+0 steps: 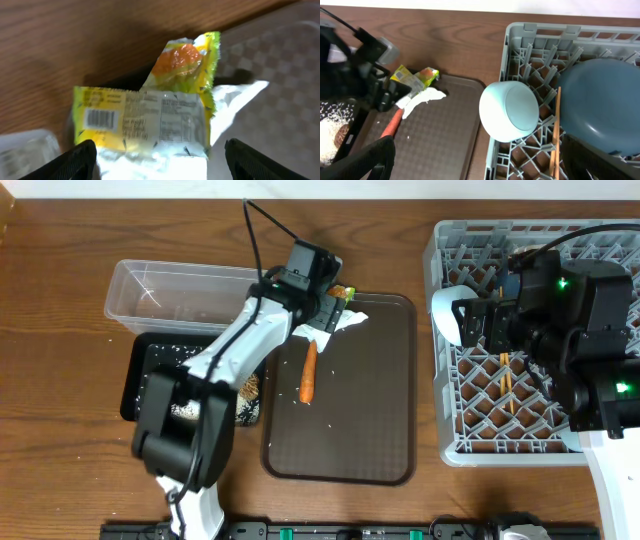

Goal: Sort waste into correct bins and load items into the dishwasher rack
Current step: 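Reach left gripper to the yellow snack wrapper and grasp it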

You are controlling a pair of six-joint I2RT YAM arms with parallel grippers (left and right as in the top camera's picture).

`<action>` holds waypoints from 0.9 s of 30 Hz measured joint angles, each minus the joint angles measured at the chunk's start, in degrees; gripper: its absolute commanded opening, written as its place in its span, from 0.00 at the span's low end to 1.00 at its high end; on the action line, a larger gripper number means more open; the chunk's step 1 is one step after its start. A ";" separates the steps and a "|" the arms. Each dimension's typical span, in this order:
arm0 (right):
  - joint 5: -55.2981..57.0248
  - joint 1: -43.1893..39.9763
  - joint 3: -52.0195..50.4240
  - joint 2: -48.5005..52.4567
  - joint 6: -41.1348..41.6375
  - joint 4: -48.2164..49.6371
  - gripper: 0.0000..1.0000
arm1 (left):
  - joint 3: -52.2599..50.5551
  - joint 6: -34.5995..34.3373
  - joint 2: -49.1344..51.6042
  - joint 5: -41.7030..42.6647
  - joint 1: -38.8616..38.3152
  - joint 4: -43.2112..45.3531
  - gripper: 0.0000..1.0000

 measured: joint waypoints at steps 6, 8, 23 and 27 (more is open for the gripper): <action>0.00 0.00 0.00 0.00 0.00 0.00 0.99 | 0.00 1.44 6.45 -0.09 -0.02 3.37 0.75; 0.00 0.00 0.00 0.00 0.00 0.00 0.99 | 0.00 1.68 8.33 -0.11 0.00 3.74 0.62; 0.00 0.00 0.00 0.00 0.00 -0.04 0.99 | 0.02 2.75 5.18 -0.11 -0.09 -0.39 0.14; 0.00 0.00 0.00 0.00 0.00 -0.37 0.99 | 0.02 2.95 -0.31 -0.11 -0.09 -3.04 0.30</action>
